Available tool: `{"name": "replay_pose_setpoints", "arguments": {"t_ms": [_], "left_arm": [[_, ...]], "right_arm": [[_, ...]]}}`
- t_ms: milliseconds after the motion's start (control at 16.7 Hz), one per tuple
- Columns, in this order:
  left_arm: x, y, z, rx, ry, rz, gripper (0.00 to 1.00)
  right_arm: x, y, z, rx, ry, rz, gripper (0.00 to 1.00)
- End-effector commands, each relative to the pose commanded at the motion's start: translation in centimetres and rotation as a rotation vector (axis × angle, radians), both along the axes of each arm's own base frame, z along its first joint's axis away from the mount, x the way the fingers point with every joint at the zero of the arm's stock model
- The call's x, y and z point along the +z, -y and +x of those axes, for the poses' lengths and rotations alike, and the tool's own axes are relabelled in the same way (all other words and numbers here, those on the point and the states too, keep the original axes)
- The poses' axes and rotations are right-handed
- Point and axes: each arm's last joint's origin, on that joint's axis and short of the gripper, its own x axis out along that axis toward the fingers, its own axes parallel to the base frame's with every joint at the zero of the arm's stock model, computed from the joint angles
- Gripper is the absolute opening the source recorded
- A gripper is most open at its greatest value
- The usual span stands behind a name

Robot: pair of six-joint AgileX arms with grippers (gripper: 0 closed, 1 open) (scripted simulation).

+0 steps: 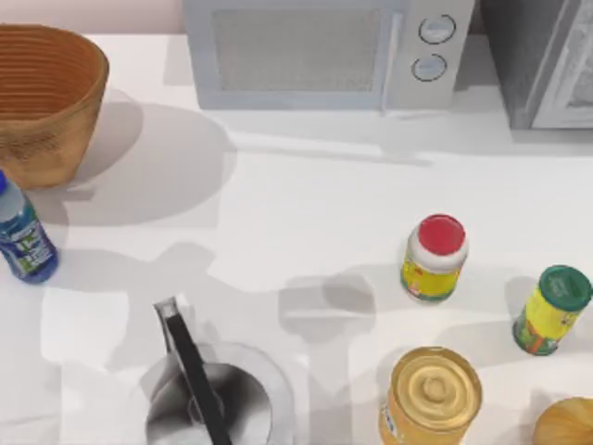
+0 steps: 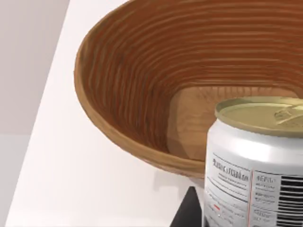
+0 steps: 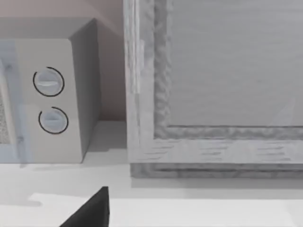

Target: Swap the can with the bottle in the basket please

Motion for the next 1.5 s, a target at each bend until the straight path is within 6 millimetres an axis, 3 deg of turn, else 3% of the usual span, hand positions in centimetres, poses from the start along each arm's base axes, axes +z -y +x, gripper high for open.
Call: {"name": "replay_pose_setpoints", "arguments": {"t_ms": [240, 480, 660, 840, 1260, 1500], "left_arm": [[-3.3, 2.2, -9.2, -0.013, 0.259, 0.011, 0.00], [-9.1, 3.6, -14.1, -0.053, 0.476, -0.022, 0.00], [-12.3, 4.2, -15.4, -0.091, 0.595, -0.063, 0.00], [-13.8, 4.5, -15.7, -0.120, 0.663, -0.095, 0.00], [-14.1, 4.6, -15.8, -0.123, 0.672, -0.099, 0.00], [-12.5, 4.8, -15.4, -0.176, 0.686, -0.118, 0.00]], "right_arm": [[0.0, 0.0, 0.0, 0.000, 0.000, 0.000, 1.00], [0.0, 0.0, 0.0, 0.000, 0.000, 0.000, 1.00], [0.0, 0.0, 0.0, 0.000, 0.000, 0.000, 1.00], [0.0, 0.0, 0.0, 0.000, 0.000, 0.000, 1.00], [0.0, 0.0, 0.0, 0.000, 0.000, 0.000, 1.00], [0.0, 0.0, 0.0, 0.000, 0.000, 0.000, 1.00]]}}
